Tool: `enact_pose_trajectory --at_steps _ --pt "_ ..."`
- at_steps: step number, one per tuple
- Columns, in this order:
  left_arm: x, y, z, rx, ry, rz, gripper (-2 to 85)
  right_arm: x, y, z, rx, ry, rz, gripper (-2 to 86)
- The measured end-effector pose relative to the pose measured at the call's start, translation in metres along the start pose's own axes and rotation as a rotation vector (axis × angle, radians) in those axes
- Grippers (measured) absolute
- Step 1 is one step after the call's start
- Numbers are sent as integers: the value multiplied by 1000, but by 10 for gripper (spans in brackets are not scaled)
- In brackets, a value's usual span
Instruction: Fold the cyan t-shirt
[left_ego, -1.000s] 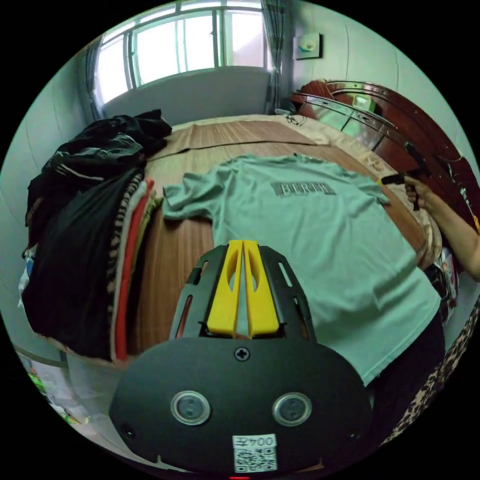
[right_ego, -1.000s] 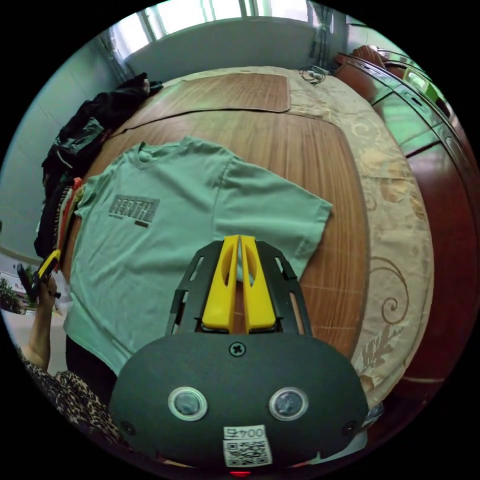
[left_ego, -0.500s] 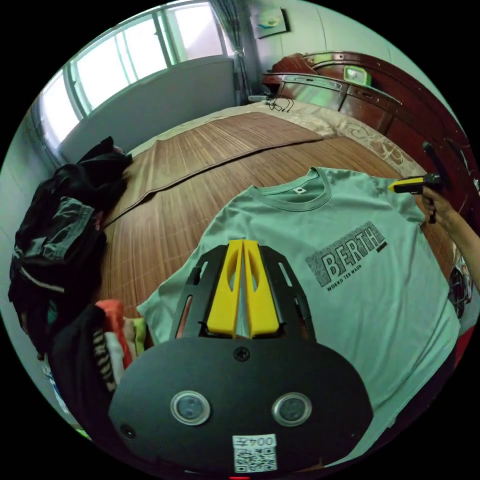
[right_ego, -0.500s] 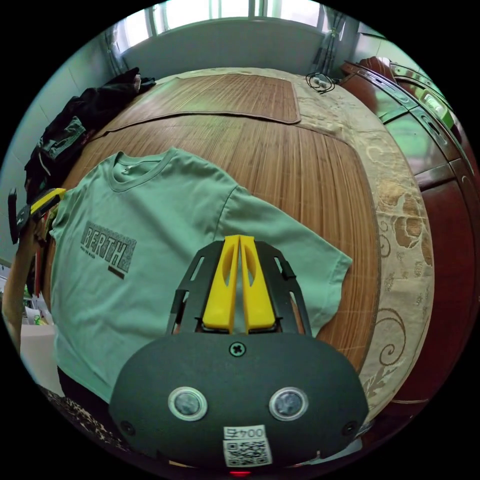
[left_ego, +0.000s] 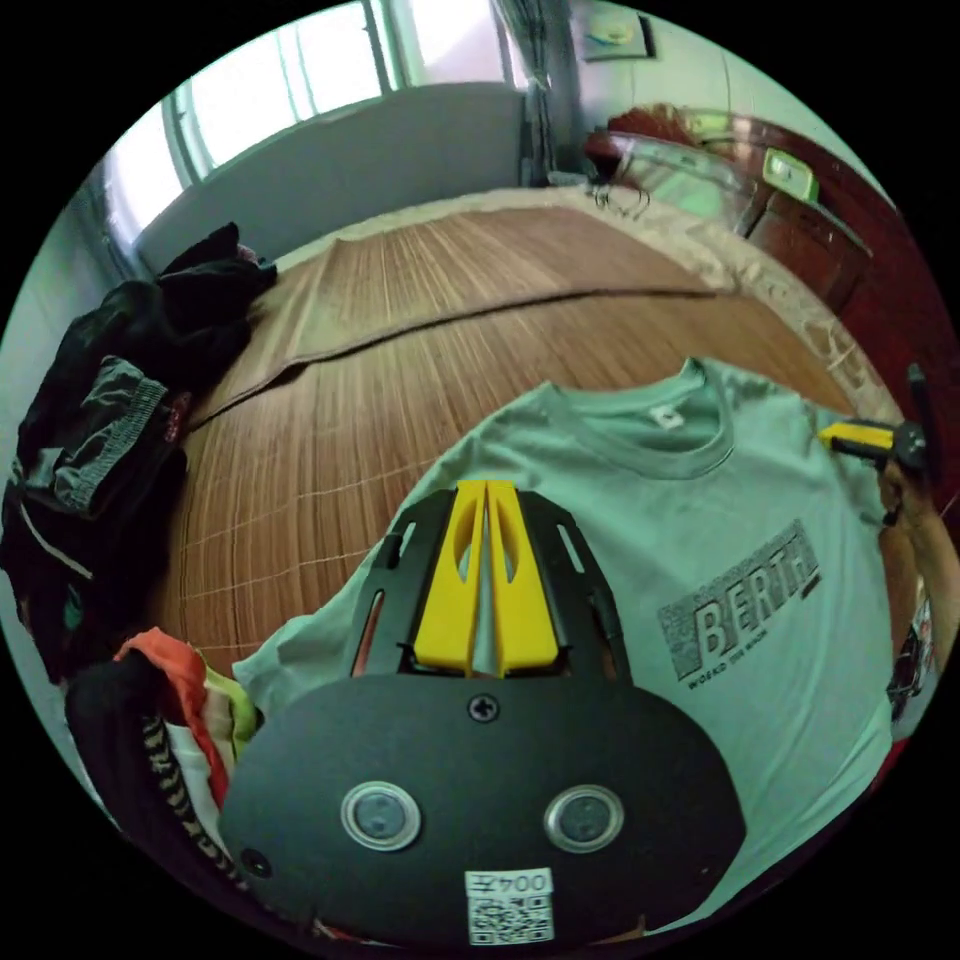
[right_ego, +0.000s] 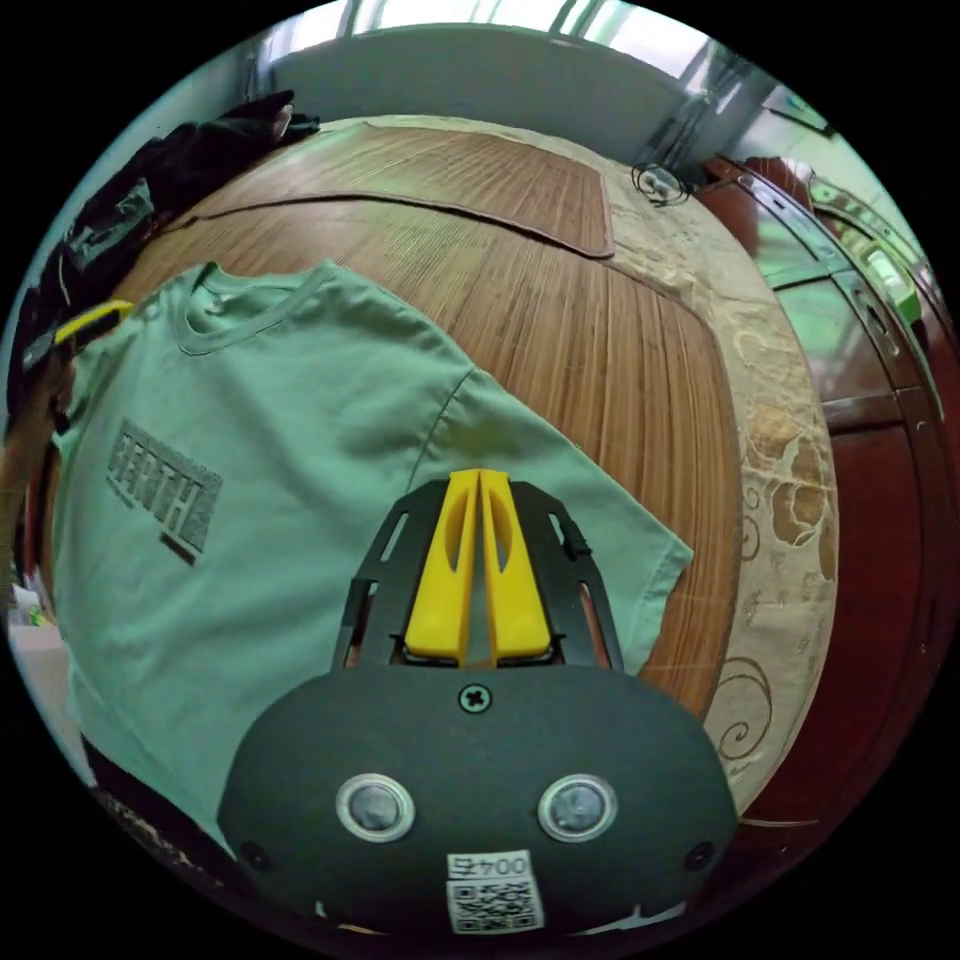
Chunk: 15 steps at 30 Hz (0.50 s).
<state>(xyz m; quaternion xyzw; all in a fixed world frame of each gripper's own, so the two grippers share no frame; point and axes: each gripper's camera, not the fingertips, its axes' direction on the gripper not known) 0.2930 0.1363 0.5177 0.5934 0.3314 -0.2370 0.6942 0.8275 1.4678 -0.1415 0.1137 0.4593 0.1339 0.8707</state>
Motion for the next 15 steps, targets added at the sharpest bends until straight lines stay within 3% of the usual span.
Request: enact_pose_trajectory --at_steps 6,10,15 --pt "9 80 -103 50 129 42 2 -5 96 -89 175 -264 7 -6" --pt "42 198 -163 -67 235 87 2 -36 208 -125 119 -354 -35 1" --pt "70 322 -203 -164 355 30 2 -41 325 -132 56 -430 106 22"
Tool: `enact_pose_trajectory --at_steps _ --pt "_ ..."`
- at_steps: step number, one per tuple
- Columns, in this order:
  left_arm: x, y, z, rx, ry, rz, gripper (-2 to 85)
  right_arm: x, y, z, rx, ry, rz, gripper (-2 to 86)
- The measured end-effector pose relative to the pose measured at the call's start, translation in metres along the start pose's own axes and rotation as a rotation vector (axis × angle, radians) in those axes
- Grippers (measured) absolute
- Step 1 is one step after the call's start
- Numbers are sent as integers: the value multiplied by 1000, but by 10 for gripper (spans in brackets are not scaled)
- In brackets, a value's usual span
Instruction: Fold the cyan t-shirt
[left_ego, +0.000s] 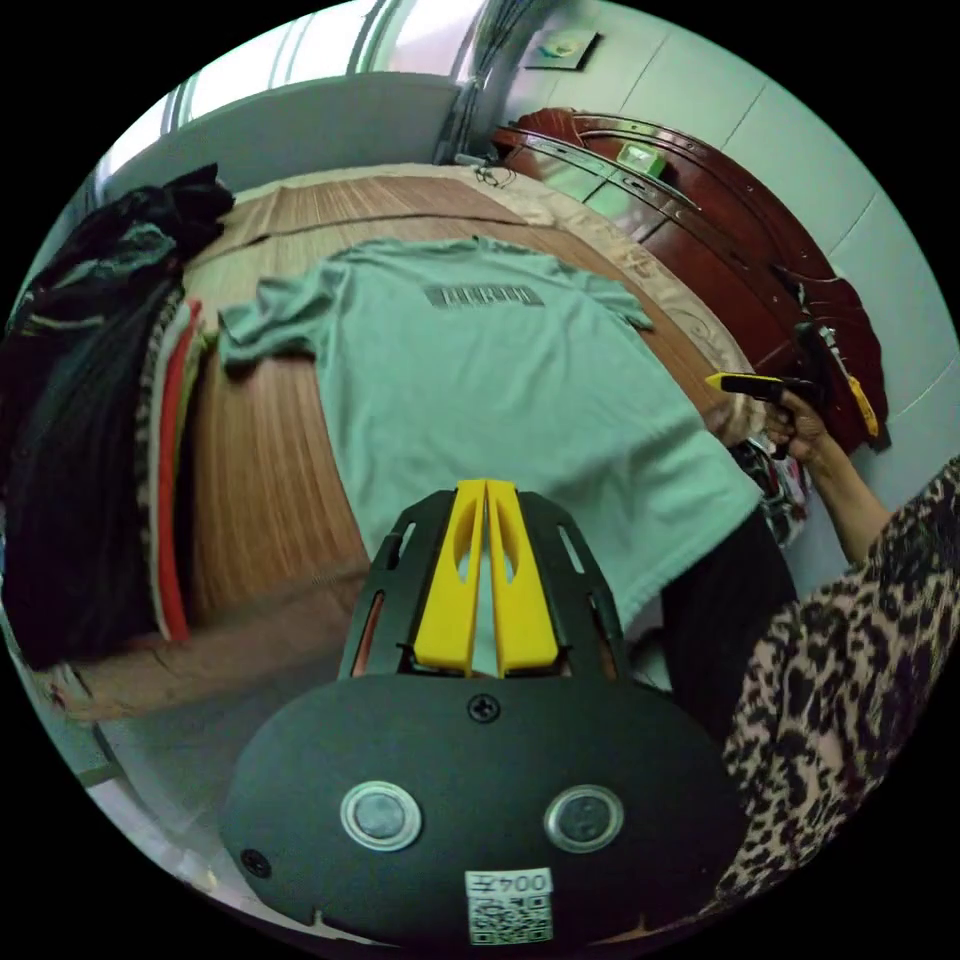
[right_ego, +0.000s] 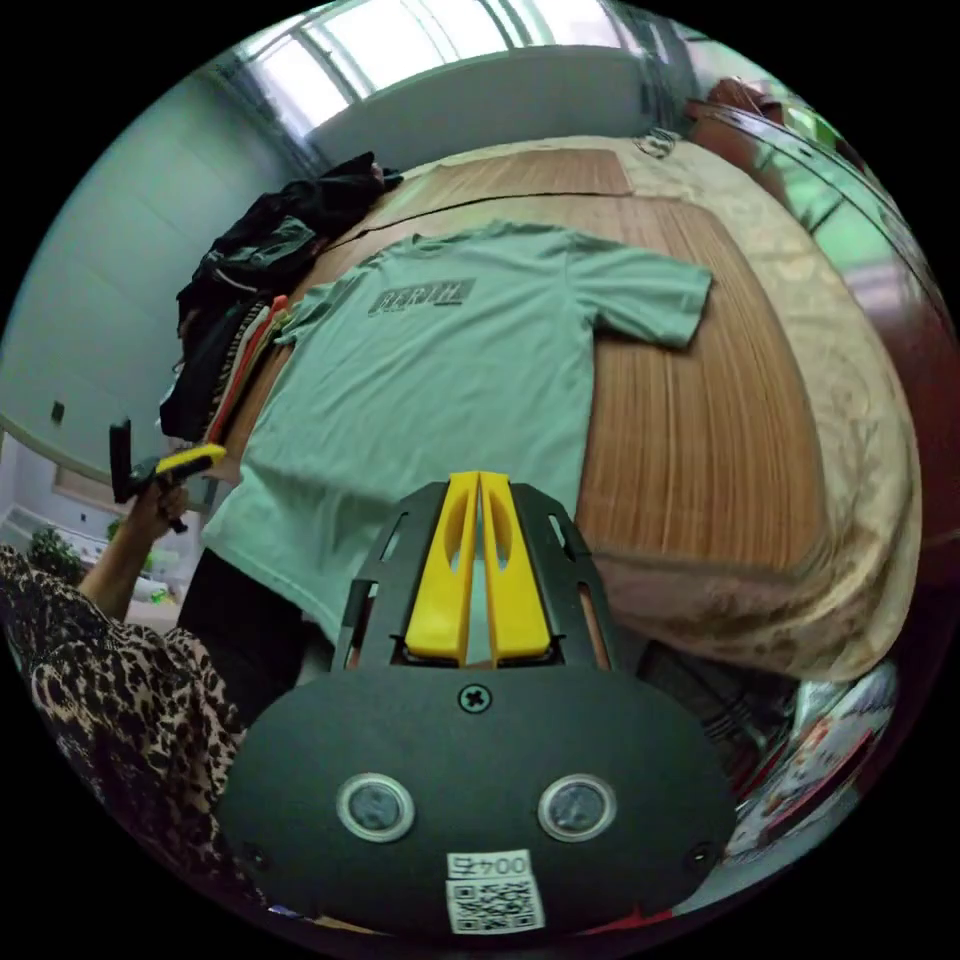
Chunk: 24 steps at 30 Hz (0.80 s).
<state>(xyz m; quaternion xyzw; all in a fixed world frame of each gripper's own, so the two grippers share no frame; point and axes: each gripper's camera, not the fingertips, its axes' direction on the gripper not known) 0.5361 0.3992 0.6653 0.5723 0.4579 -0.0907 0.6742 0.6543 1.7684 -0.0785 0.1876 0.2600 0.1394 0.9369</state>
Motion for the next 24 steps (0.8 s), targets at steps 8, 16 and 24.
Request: enact_pose_trajectory --at_steps 8,16,24 --pt "13 40 -21 48 -128 -8 2 -16 56 -5 10 20 48 32" --pt "30 -48 38 13 -233 83 2 -34 -10 29 -96 123 21 4" --pt "34 -33 94 -54 -244 67 2 -31 -11 80 -182 240 -61 -4"
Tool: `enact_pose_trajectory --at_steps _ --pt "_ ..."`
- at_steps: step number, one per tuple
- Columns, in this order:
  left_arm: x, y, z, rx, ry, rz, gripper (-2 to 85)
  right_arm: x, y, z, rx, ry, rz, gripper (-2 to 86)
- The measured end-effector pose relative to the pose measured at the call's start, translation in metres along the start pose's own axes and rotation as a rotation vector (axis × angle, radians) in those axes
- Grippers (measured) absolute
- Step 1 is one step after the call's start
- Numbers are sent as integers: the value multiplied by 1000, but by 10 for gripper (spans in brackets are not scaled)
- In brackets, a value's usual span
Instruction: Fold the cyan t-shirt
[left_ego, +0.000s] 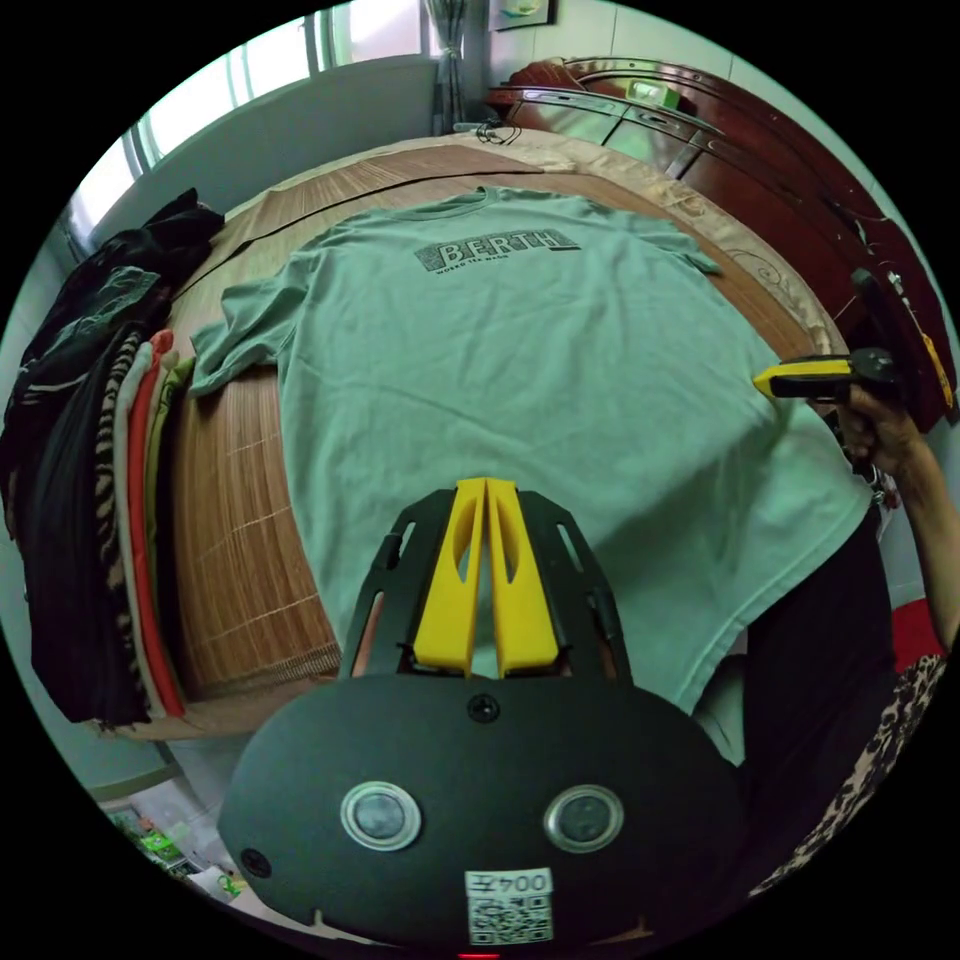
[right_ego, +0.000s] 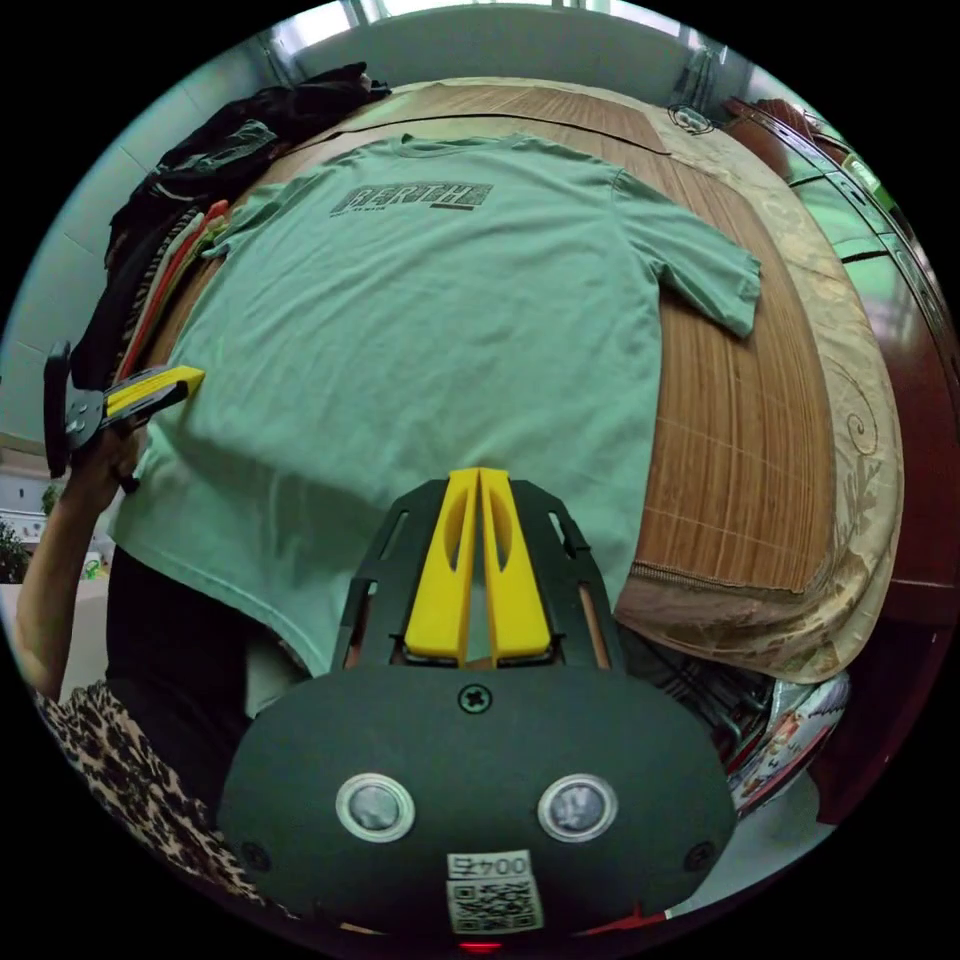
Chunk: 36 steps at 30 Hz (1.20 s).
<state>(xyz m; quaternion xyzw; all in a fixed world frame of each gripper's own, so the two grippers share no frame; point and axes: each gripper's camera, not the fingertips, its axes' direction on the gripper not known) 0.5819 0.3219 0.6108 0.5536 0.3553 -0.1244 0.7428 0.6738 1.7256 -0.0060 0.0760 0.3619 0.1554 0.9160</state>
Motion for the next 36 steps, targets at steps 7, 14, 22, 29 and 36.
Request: enact_pose_trajectory --at_steps 7,14,22,29,36 --pt "-7 8 2 -4 106 -48 1 14 13 2 50 0 -83 -1" --pt "23 17 -1 2 -30 9 2 92 25 -36 327 -235 26 38" --pt "41 27 -2 9 -84 37 3 222 -22 -54 475 -284 191 111" --pt "37 33 -3 11 -20 0 2 291 -81 -58 505 -203 249 18" --pt "45 39 -4 12 -42 10 2 356 -140 -29 400 -216 312 89"
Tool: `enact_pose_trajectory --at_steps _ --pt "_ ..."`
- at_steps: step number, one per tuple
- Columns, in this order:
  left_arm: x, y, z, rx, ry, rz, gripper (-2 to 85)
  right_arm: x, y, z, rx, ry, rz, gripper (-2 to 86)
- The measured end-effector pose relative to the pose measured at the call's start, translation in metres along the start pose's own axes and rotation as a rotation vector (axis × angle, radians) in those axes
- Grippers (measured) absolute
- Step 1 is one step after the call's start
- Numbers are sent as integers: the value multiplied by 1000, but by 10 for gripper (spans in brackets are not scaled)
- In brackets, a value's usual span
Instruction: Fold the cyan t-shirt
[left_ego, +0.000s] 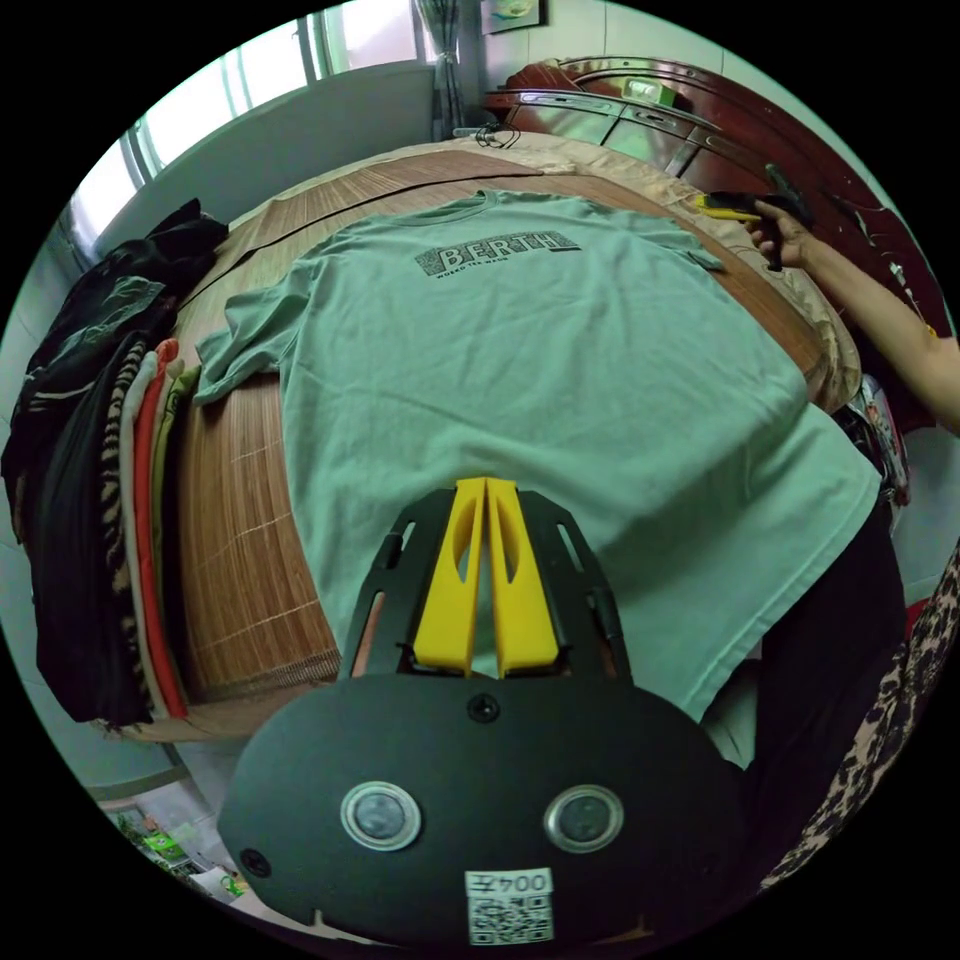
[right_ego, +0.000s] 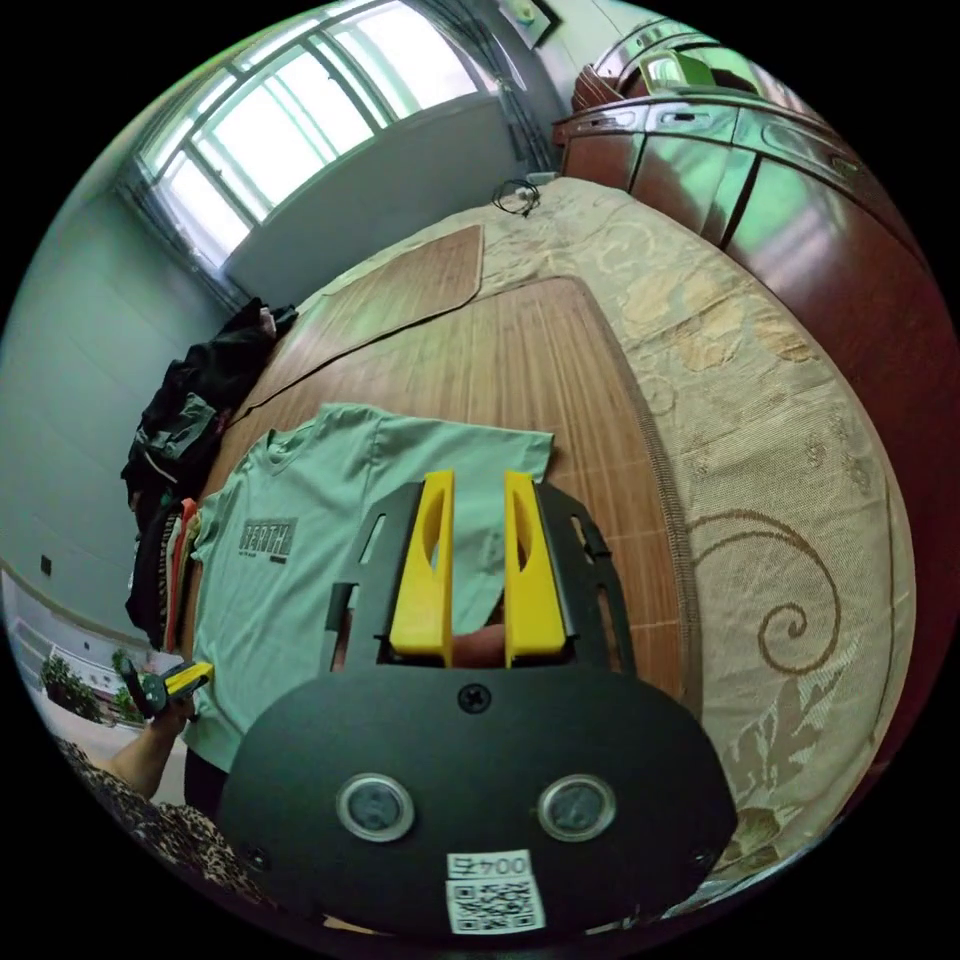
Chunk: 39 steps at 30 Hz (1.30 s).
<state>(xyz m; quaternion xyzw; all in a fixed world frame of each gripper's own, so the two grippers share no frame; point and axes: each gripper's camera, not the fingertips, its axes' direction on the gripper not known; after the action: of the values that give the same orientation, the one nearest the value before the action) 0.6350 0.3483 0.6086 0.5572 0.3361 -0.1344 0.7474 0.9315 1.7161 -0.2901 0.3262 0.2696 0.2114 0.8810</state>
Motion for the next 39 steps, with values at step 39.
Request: enact_pose_trajectory --at_steps 39 --pt "-2 13 -3 9 66 -34 3 9 -95 74 -68 32 57 130"
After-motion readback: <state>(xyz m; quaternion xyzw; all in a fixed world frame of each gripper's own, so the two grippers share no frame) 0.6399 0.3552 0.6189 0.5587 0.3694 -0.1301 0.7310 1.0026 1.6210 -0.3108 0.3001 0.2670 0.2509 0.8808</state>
